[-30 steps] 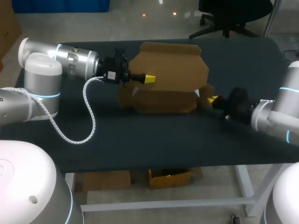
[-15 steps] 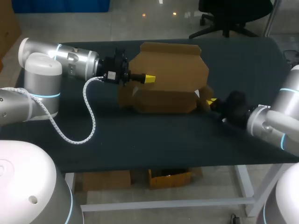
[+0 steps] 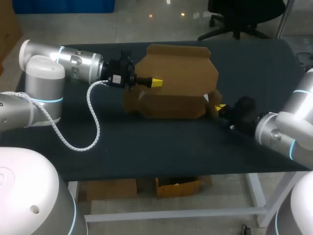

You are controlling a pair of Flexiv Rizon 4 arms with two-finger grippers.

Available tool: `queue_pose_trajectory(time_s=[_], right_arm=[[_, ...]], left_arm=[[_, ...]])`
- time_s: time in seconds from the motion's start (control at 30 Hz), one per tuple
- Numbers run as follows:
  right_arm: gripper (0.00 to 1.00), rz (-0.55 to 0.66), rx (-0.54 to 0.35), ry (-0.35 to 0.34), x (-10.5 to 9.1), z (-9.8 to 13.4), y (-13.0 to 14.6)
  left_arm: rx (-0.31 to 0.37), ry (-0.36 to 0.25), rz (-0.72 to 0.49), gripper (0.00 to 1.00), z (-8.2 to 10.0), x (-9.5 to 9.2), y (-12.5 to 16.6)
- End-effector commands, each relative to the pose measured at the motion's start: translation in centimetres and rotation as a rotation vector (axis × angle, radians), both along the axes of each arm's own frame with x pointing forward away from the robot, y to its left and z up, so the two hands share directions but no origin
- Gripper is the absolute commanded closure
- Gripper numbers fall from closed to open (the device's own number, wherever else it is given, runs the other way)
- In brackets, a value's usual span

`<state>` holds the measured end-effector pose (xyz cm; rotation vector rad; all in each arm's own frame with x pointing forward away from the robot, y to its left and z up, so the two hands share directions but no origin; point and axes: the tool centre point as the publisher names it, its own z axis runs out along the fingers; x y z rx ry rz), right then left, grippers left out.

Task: Assemble the packaging by folding the flat box into shape, placing the metal phone stand inside, and closing the box properly

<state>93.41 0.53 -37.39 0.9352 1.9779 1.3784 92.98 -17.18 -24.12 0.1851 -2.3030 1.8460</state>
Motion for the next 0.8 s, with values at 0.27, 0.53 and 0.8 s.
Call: queue_pose_trajectory(time_s=[0.27,0.53,0.8], right_arm=[[1.0,-0.104,0.002,-0.012,0.2,-0.5,1.3],[1.0,-0.132,0.005,-0.006,0.2,-0.6,2.0],[1.0,-0.158,0.005,0.001,0.0,-0.5,2.5]], left_arm=[[0.0,0.001,-0.004,1.0,-0.2,0.1,0.0],[0.0,0.001,-0.004,1.0,-0.2,0.1,0.0],[0.0,0.001,-0.004,1.0,-0.2,0.1,0.0]])
